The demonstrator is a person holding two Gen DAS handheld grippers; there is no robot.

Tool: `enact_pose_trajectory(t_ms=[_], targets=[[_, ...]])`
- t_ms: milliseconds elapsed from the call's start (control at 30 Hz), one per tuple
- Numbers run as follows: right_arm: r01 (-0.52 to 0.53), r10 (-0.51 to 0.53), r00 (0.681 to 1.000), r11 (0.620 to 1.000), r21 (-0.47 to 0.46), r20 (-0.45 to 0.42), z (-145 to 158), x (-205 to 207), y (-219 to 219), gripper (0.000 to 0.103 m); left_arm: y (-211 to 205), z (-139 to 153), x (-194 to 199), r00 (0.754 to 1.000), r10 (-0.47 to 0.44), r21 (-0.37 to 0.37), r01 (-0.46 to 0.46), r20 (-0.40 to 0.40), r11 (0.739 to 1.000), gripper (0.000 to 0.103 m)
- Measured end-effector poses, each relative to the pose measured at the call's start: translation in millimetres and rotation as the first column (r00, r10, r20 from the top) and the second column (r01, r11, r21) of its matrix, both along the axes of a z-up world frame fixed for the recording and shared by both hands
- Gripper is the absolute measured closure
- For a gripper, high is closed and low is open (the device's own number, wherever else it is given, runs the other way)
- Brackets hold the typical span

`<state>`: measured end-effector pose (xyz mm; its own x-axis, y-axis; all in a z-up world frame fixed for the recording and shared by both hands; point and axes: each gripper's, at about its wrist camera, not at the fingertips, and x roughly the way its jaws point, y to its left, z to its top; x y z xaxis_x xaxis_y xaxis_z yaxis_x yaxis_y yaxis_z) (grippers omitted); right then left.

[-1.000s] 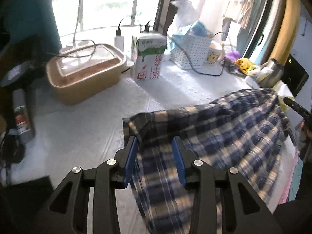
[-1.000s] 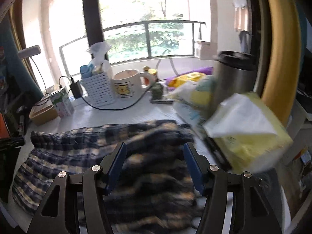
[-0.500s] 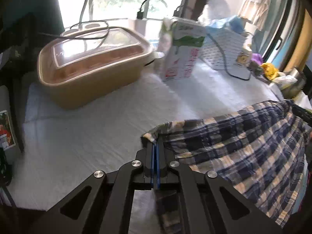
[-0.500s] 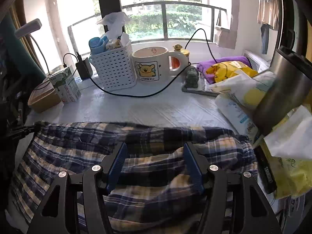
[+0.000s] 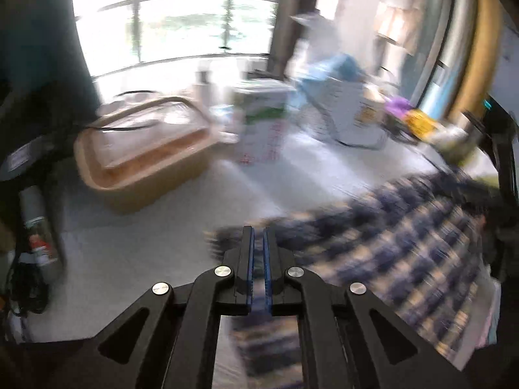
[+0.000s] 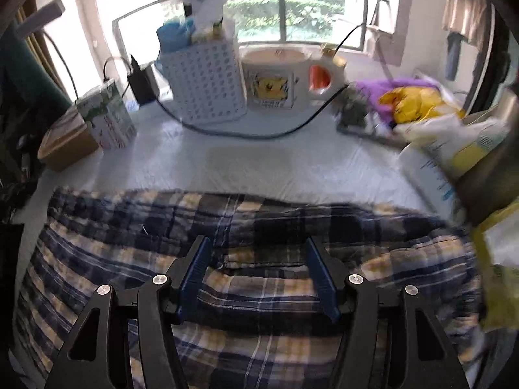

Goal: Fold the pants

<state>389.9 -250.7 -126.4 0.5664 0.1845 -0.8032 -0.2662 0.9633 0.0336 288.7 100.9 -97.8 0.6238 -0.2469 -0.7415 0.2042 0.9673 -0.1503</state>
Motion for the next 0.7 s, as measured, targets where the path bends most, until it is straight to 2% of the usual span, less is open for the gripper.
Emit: enact_pose_trajectory(t_ms=[100, 167, 233, 267, 333, 400, 467, 567, 700], targets=[[-0.046, 0.047, 0.997, 0.999, -0.013, 0.067, 24.8, -15.3, 7.7, 0.04, -23.4, -17.6, 0.5, 0.997, -0.064, -0.009, 0.063, -0.052, 0.998, 0.098], [-0.079, 0.08, 0.994, 0.997, -0.022, 0.07, 26.2, -21.8, 11.5, 0.04, -27.6, -34.2, 8.0, 0.993, -0.052, -0.004, 0.052, -0.105, 0.999, 0.098], [-0.096, 0.099, 0.995, 0.994, -0.058, 0.035, 11.0, -25.7, 13.2, 0.04, -19.4, -54.8, 18.6, 0.987, -0.003, -0.003, 0.002, -0.162, 1.0, 0.098], [-0.087, 0.088, 0.996, 0.993, -0.077, 0.015, 1.7, -26.0, 10.7, 0.04, -14.2, -54.0, 18.9, 0.991, 0.01, -0.024, -0.013, -0.136, 1.0, 0.098], [-0.059, 0.056, 0.998, 0.993, -0.099, -0.028, -16.8, -27.0, 1.0, 0.04, -9.1, -51.5, 19.4, 0.989, 0.03, -0.018, -0.033, -0.147, 0.999, 0.098], [-0.022, 0.02, 1.0, 0.993, -0.117, -0.017, -21.4, -32.9, -10.7, 0.04, -6.7, -42.9, 15.1, 0.99, 0.078, 0.046, -0.073, -0.115, 0.996, 0.098], [0.023, -0.021, 1.0, 0.993, -0.116, 0.016, -14.1, -43.4, -27.0, 0.04, -7.5, -32.6, 7.0, 0.992, 0.076, 0.04, -0.073, -0.103, 0.997, 0.098], [0.083, -0.076, 0.996, 0.989, -0.125, 0.054, -2.6, -56.7, -46.1, 0.04, -21.3, -13.2, -12.0, 0.997, 0.028, 0.026, -0.026, -0.065, 0.999, 0.098], [0.095, -0.087, 0.991, 0.992, -0.082, 0.098, 16.1, -85.1, -66.0, 0.04, -51.1, -1.8, -40.1, 0.995, -0.078, -0.025, 0.077, -0.056, 0.997, 0.098]])
